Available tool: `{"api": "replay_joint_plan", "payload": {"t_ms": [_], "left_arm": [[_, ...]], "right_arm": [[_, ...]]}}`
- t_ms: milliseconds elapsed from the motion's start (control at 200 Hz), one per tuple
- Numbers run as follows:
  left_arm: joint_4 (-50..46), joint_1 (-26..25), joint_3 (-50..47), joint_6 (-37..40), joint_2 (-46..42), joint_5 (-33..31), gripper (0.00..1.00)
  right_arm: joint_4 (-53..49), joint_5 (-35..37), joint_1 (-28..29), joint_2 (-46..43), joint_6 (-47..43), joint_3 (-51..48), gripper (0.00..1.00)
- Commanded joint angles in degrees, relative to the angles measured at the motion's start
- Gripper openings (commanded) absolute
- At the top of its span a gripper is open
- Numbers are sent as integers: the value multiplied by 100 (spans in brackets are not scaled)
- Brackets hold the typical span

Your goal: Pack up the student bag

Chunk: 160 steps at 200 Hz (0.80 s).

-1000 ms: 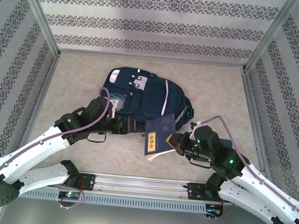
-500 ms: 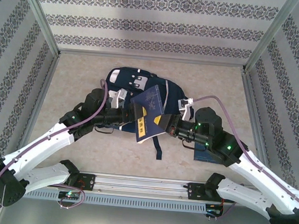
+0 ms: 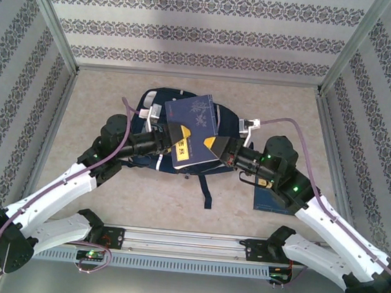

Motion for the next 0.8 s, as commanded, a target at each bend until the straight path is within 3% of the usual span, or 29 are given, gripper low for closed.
{"api": "replay_joint_plan", "payload": {"t_ms": [0, 275, 340, 440, 505, 615, 705, 794], "left_arm": [[850, 78, 3, -160, -109, 111, 50], [1417, 77, -159, -250, -22, 211, 1], [1398, 79, -209, -255, -67, 51, 0], [1434, 79, -376, -315, -263, -529, 0], [1531, 77, -538, -416, -417, -1003, 0], [1840, 78, -764, -689, -539, -1679, 0], [2289, 65, -1023, -1018, -583, -2215, 0], [2549, 54, -1195, -1197, -609, -2633, 0]], "right_arm": [[358, -283, -226, -183, -2, -87, 0], [206, -642, -520, -32, -351, -79, 0], [100, -582, -538, -12, -456, -57, 0], [101, -385, -544, -28, -498, -107, 46], [218, -204, -531, -62, -488, -183, 65], [384, 506, -333, -232, -552, -336, 84], [643, 1320, 78, -266, -596, -482, 92], [917, 1472, 231, -23, -436, -492, 97]]}}
